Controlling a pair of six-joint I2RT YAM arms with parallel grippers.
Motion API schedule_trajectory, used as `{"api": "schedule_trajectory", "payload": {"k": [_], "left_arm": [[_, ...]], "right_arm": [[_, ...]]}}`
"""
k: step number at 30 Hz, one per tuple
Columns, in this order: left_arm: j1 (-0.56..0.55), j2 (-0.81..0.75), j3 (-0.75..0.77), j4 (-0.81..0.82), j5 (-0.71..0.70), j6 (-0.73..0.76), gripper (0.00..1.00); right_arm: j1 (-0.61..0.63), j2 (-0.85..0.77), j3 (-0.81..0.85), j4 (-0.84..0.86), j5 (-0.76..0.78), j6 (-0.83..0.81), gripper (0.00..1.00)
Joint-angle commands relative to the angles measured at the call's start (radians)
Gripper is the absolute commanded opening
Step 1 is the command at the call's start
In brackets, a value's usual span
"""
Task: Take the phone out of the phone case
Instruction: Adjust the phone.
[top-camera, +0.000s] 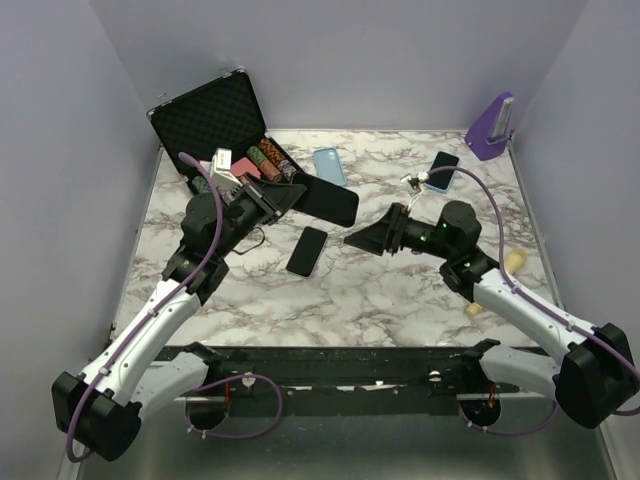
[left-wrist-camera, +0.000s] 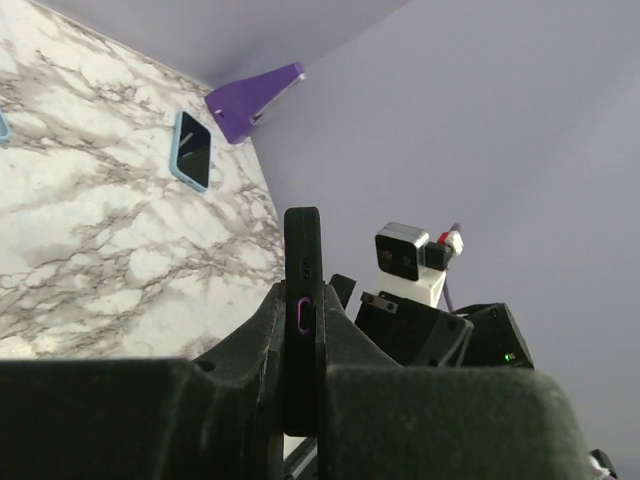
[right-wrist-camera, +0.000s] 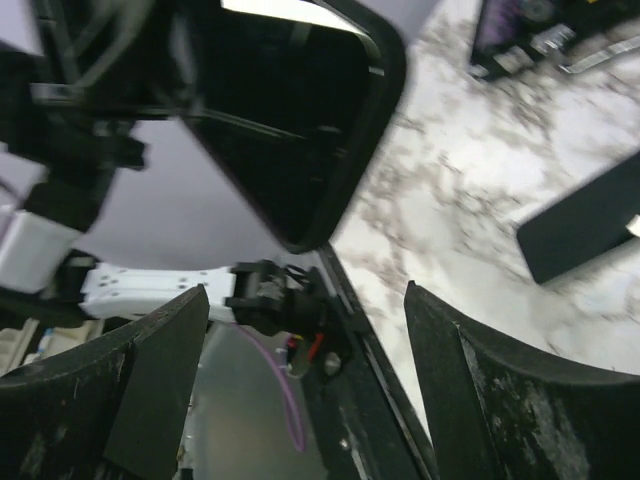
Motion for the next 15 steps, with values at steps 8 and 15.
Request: {"api": "schedule_trajectory", "payload": {"k": [8,15], "left_arm": [[0.001,0.008,-0.069,0.393,0.174,-0.233,0.00],[-0.002,-0.035,-0.129,0.421,0.206,-0.244,0.00]], "right_arm": [[0.002,0.066,-0.032,0.543,-0.078,0.322,0.61],[0.002,0.106,0.016,0.656,-0.061,0.342,0.29]]}}
